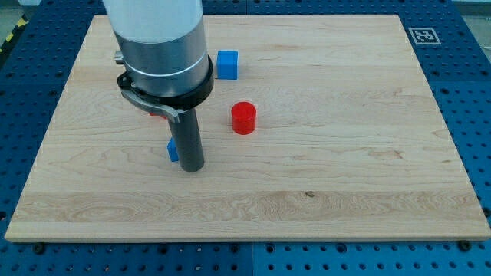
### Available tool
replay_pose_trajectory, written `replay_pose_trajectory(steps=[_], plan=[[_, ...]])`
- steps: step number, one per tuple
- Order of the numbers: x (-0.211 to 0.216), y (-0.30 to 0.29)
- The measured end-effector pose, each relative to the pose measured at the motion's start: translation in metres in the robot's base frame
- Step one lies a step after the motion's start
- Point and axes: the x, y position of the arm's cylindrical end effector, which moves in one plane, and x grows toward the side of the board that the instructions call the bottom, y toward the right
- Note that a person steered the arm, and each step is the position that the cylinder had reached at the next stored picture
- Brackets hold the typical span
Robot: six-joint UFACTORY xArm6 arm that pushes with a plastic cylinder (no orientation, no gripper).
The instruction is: Place the triangle close to the red circle
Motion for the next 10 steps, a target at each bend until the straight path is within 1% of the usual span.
replay_pose_trajectory(steps=[2, 3, 4, 6, 9, 10], plan=[[-0.004, -0.069], [-0.025, -0.071], [-0.034, -0.069], [-0.03, -0.066], [-0.026, -0.014], [-0.017, -0.012]])
